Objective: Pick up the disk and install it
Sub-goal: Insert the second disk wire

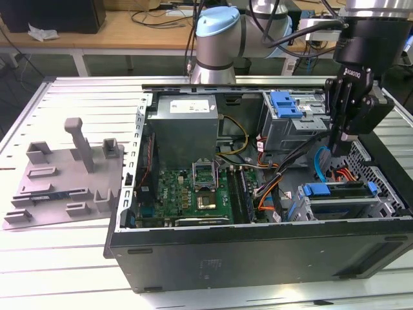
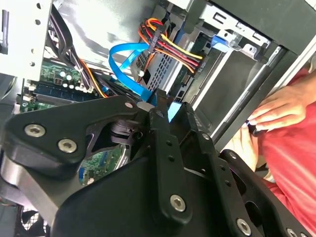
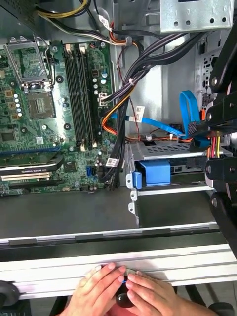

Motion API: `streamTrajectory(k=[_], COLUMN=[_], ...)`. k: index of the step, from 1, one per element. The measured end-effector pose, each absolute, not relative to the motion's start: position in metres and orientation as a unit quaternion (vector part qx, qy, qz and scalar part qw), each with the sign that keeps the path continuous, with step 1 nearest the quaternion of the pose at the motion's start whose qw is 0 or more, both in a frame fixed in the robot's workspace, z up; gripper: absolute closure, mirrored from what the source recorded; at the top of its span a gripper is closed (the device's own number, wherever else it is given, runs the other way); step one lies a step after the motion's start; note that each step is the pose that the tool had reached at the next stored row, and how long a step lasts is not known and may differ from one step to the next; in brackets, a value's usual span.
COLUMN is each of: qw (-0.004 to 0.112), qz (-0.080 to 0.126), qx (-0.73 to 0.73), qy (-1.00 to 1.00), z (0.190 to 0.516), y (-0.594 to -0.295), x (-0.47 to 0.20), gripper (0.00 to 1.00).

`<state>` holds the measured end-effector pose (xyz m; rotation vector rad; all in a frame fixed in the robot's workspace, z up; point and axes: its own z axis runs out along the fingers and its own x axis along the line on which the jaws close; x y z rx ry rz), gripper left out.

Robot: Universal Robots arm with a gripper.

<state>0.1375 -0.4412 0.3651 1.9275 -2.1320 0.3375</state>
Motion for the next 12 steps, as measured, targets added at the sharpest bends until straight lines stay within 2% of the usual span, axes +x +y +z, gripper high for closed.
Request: streamTrajectory(k=[7,12], qw=[0.125,0.132], qz=[0.116,0.125], qx=[0.659,0.658], qy=[-0.733,-0.731], z=[0.3640,0.3635], y=[-0.4386,-0.4332], x=[0.1381,0.1384], gripper=[0.70,0.70])
